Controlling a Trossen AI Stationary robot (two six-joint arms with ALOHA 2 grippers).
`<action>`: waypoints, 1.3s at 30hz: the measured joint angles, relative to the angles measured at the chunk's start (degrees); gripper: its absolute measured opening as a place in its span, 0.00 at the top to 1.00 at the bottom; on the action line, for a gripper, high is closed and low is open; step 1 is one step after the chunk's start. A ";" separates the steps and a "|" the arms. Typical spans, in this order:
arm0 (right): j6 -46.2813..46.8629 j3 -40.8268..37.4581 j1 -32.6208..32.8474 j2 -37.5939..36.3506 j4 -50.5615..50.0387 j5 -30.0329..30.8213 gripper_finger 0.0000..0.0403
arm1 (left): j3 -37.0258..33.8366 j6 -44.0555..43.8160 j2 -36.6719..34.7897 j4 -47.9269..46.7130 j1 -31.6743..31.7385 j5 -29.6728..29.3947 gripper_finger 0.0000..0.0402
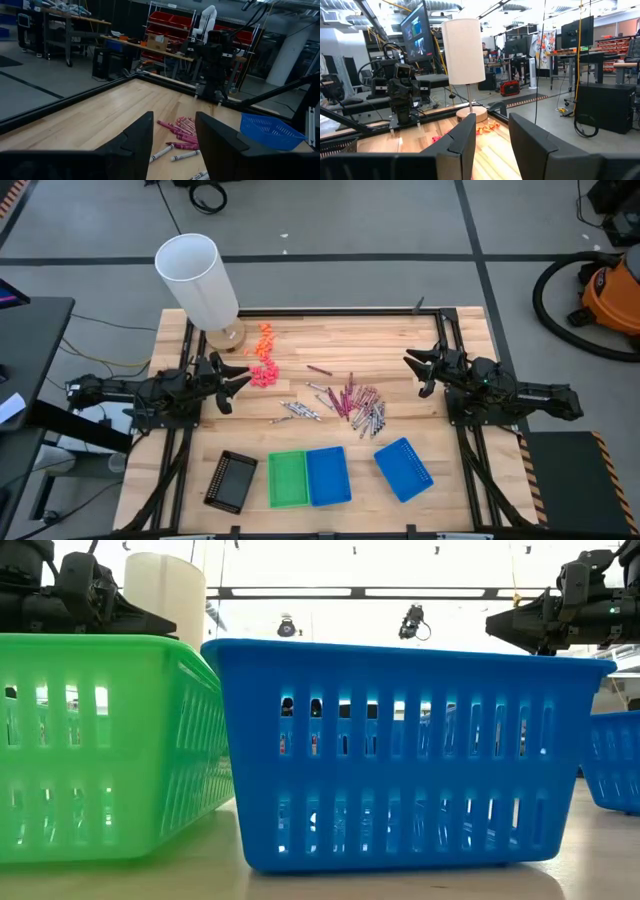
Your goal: Sort crayons
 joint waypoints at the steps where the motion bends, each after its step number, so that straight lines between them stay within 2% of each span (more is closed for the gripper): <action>1: 0.00 0.00 -0.01 0.00 0.00 0.00 0.69 | -0.01 0.00 0.00 -0.02 -0.02 0.02 0.61; 21: 0.00 0.00 0.00 0.00 -0.02 -0.02 0.69 | 0.00 -0.05 0.00 -0.01 -0.01 0.00 0.61; 25: 0.00 0.00 -0.02 0.00 -0.01 -0.01 0.69 | -0.01 -2.59 0.00 0.07 0.00 0.00 0.61; 28: 0.00 0.00 -0.01 -0.01 0.00 0.00 0.69 | 0.00 -3.93 0.00 2.76 0.00 0.00 0.61; 35: 0.32 0.00 -0.06 -0.02 2.14 1.46 0.69 | -0.01 -0.03 -0.02 12.44 0.09 -0.85 0.61; 39: 0.57 0.00 -0.04 -0.01 4.57 1.44 0.69 | 0.00 -0.15 -0.01 13.85 0.09 -1.71 0.61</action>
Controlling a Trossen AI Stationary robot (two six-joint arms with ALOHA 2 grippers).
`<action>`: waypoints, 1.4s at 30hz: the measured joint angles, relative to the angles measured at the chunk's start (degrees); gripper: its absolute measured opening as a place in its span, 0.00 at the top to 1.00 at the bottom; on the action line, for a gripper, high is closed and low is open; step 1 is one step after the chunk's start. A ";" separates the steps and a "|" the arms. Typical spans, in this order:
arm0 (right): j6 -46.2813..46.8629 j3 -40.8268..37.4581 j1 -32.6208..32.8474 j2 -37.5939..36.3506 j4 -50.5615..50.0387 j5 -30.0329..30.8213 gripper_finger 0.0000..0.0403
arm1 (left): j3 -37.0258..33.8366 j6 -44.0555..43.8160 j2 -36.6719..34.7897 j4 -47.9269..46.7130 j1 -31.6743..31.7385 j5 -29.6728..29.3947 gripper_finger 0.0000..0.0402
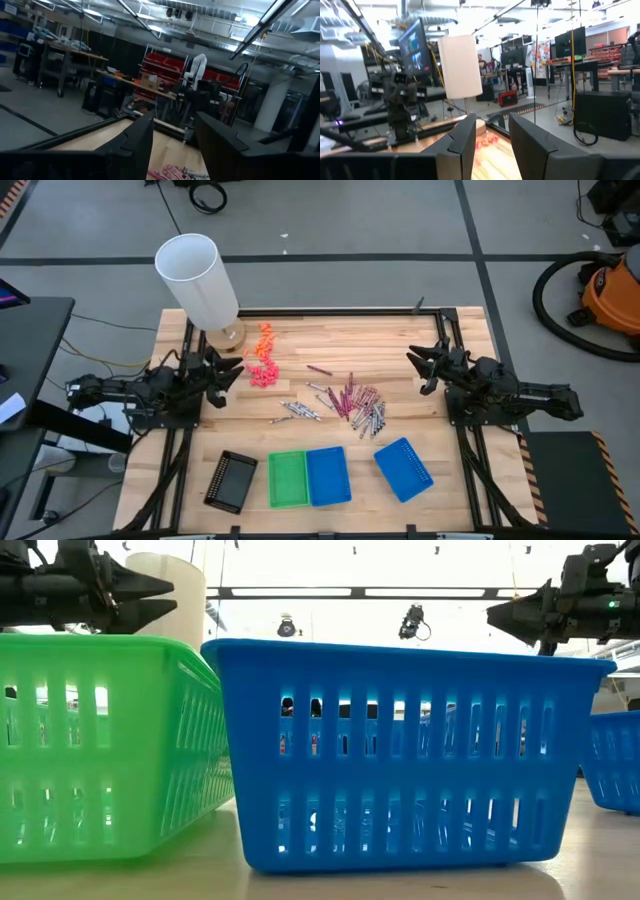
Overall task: Sort crayons
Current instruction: Put the red crayon into the right blue bin
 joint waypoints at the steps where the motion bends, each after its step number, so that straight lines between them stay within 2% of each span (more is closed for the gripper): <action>1: -0.01 0.00 0.00 0.01 0.80 0.01 0.69 | -0.01 -0.05 0.03 0.14 0.00 -0.56 0.61; 8: 1.31 0.00 -0.02 -0.02 6.04 0.08 0.69 | -0.01 -2.45 0.01 0.27 0.00 -1.76 0.61; 13: 7.89 0.00 -0.02 0.09 5.89 2.27 0.69 | 0.00 -4.65 0.02 0.44 0.00 -1.76 0.61; 18: 7.52 0.04 0.00 4.17 6.04 -2.95 0.69 | 0.02 -5.70 1.18 0.71 0.01 1.14 0.61; 23: 6.66 2.25 -0.07 13.05 4.10 -1.05 0.69 | 1.75 -7.04 7.92 -0.28 0.02 0.14 0.61; 33: 4.80 8.37 -0.07 34.67 3.80 -1.35 0.69 | 6.23 -8.54 25.52 1.88 0.02 -0.26 0.61; 42: 4.14 14.20 -0.08 51.03 3.99 -1.43 0.69 | 11.07 -8.08 33.16 0.47 -0.05 -0.26 0.61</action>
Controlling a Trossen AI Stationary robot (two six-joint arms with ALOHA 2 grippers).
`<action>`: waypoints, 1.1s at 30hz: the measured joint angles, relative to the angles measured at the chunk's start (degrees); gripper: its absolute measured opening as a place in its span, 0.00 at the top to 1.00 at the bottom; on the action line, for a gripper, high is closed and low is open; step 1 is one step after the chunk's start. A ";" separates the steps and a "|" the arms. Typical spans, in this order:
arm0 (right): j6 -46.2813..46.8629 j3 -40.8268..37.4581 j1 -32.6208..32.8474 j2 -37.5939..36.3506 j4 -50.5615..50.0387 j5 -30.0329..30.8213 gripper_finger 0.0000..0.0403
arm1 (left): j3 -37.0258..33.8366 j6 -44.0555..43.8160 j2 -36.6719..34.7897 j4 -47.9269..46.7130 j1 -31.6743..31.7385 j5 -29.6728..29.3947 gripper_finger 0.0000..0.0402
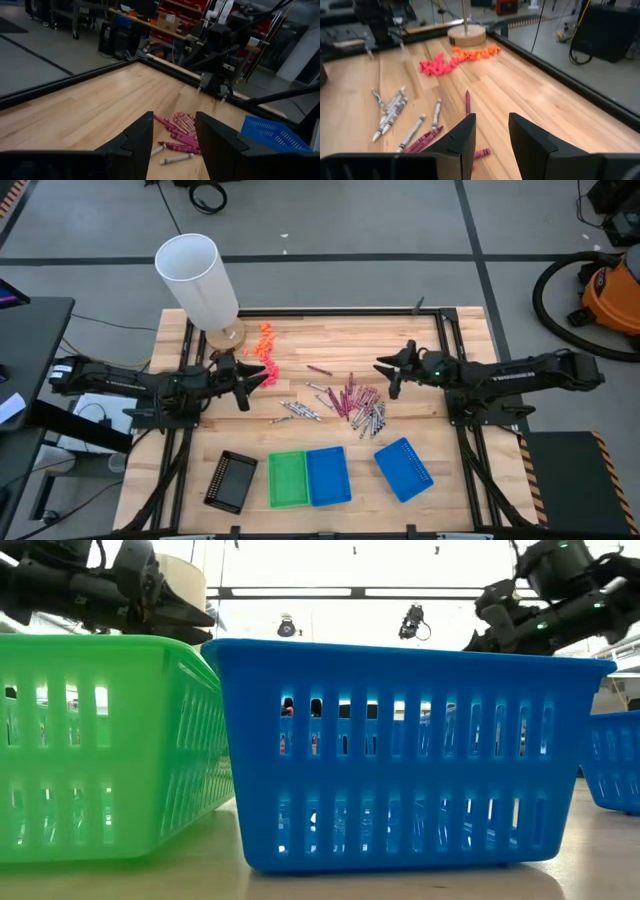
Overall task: Sort crayons
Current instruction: Put the red crayon into the right blue bin
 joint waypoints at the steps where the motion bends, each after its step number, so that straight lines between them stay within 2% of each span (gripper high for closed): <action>1: -0.10 0.70 0.00 1.69 0.27 -0.01 0.69 | 0.47 -0.23 0.43 -0.44 -0.08 0.01 0.61; 9: -1.84 8.14 -0.01 14.83 1.41 -0.80 0.69 | 1.79 -2.93 4.28 -2.78 -0.08 0.02 0.61; 14: -3.34 14.03 -0.01 23.31 1.61 -2.02 0.69 | 1.98 -4.19 4.86 -2.89 -0.04 2.48 0.61; 22: -5.78 23.04 -0.01 34.90 1.57 -2.70 0.69 | 10.98 -5.89 7.11 -21.54 -0.19 2.57 0.61; 33: -9.30 33.47 -1.07 45.32 1.67 -3.68 0.69 | 13.51 -5.80 12.37 -28.31 -1.70 0.93 0.61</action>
